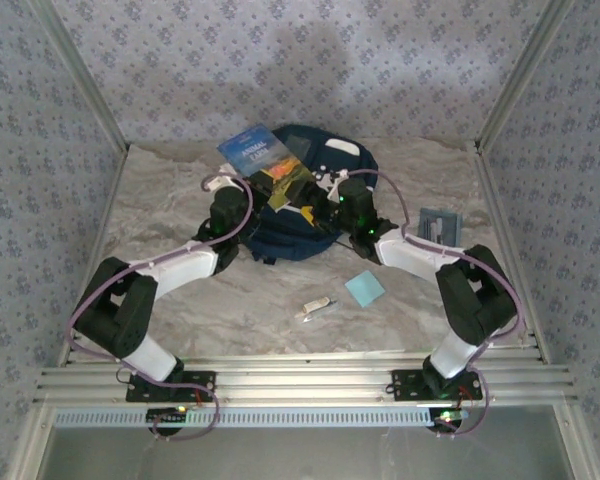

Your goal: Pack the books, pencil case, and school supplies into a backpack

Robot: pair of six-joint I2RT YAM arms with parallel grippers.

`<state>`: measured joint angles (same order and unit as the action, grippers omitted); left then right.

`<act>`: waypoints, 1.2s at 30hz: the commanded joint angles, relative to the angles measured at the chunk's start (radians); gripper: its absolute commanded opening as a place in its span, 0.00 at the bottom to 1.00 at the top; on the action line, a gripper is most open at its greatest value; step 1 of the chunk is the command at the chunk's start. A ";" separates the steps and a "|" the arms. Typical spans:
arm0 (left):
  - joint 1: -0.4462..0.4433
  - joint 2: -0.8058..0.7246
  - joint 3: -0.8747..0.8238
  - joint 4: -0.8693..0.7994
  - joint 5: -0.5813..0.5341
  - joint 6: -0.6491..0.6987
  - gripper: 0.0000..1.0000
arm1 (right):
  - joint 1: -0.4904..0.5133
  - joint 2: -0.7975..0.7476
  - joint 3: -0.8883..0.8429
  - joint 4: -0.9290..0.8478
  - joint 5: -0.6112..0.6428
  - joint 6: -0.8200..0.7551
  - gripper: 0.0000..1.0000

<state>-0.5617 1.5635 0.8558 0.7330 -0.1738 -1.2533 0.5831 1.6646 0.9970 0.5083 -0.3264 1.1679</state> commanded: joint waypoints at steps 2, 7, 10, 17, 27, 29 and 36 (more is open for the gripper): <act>-0.017 0.003 0.003 0.143 -0.019 -0.088 0.00 | 0.003 0.054 0.000 0.197 0.026 0.099 0.99; -0.025 0.006 -0.003 0.144 -0.002 -0.122 0.00 | 0.003 0.083 -0.017 0.299 0.060 0.118 0.84; -0.032 0.002 -0.004 0.129 -0.001 -0.125 0.00 | 0.003 0.076 -0.020 0.308 0.077 0.102 0.60; -0.032 0.023 0.008 0.079 0.028 -0.138 0.18 | -0.007 0.057 -0.030 0.301 0.063 0.068 0.00; 0.050 -0.036 0.034 -0.268 0.105 0.025 1.00 | -0.151 -0.090 -0.153 0.096 0.019 -0.078 0.00; 0.098 -0.021 0.077 -0.352 0.148 0.119 1.00 | -0.186 -0.154 -0.166 -0.033 0.016 -0.159 0.00; 0.231 0.218 0.421 -0.689 0.295 0.492 0.99 | -0.261 -0.354 -0.168 -0.460 0.052 -0.437 0.00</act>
<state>-0.3454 1.7096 1.1664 0.2390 0.0448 -0.9821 0.3347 1.3785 0.8093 0.2314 -0.2802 0.9005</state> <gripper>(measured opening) 0.997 0.134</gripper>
